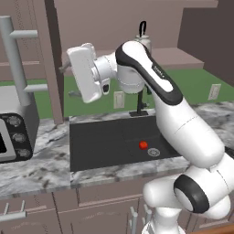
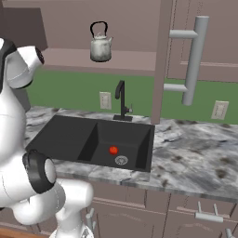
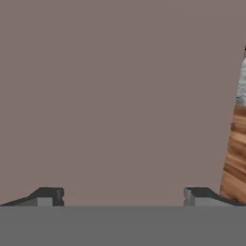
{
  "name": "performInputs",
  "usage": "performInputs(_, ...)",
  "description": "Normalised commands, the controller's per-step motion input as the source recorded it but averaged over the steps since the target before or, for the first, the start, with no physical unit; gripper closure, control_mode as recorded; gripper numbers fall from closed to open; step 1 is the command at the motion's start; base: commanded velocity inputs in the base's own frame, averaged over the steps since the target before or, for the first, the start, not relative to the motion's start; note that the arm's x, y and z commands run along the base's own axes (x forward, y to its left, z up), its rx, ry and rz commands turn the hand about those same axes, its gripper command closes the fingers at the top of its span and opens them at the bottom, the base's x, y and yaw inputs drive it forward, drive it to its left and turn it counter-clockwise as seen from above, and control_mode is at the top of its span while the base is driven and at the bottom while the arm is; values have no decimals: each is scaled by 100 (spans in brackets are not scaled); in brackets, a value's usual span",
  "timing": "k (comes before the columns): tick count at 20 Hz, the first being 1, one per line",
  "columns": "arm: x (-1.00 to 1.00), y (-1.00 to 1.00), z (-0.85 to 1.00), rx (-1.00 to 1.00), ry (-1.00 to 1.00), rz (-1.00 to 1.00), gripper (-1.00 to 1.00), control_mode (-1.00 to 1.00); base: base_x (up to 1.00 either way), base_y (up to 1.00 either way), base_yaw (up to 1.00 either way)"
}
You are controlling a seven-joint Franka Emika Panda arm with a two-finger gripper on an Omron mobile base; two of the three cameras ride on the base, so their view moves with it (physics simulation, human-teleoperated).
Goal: Open the cabinet, pick the kettle from the cabinet, and place it in the sink.
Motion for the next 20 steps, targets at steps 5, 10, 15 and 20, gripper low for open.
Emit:
performInputs(5,2,-52,4,-3,0,0,-100,-100,0,0,0)
performInputs(10,0,-59,6,0,-2,0,-100,-100,0,0,0)
performInputs(15,-4,-61,11,-1,-13,0,-100,-100,0,0,0)
performInputs(20,-2,-52,12,-6,-17,0,-100,-100,0,0,0)
